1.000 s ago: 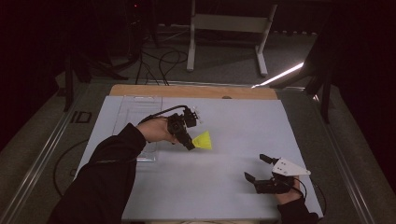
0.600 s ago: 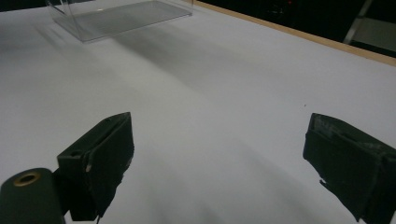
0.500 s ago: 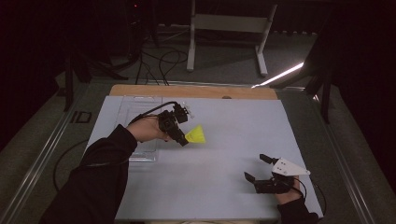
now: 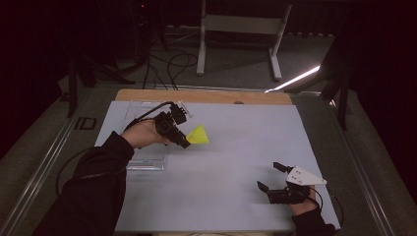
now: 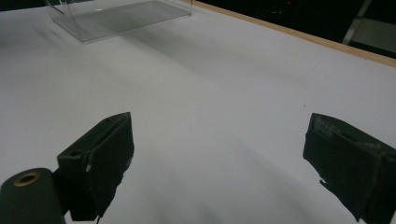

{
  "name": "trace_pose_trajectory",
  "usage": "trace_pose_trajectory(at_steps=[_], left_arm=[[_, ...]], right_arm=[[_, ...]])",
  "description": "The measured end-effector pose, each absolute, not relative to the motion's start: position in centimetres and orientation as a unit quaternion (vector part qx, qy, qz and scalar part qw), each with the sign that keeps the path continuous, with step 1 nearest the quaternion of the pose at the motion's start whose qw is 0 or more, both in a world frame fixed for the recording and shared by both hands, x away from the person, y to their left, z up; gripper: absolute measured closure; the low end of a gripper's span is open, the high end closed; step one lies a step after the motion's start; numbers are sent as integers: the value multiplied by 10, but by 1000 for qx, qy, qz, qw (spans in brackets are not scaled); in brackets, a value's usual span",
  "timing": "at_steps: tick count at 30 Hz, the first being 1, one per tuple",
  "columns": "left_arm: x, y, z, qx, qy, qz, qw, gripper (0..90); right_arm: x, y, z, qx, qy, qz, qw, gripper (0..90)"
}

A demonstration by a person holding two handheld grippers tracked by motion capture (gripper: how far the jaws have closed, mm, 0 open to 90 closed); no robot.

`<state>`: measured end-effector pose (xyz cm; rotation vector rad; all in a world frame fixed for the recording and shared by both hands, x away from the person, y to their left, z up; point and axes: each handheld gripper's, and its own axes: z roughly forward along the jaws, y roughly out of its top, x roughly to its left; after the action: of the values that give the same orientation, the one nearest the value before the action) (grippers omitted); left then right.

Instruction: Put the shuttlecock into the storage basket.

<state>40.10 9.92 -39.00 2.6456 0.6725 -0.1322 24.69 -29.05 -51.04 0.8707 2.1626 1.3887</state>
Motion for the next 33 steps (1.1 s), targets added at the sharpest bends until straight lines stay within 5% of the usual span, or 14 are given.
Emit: trace_pose_trajectory(at_steps=[33], left_arm=[[391,170,-365,928,297,-1,223,640]], right_arm=[[247,-290,-511,315,778,500,213,86]])
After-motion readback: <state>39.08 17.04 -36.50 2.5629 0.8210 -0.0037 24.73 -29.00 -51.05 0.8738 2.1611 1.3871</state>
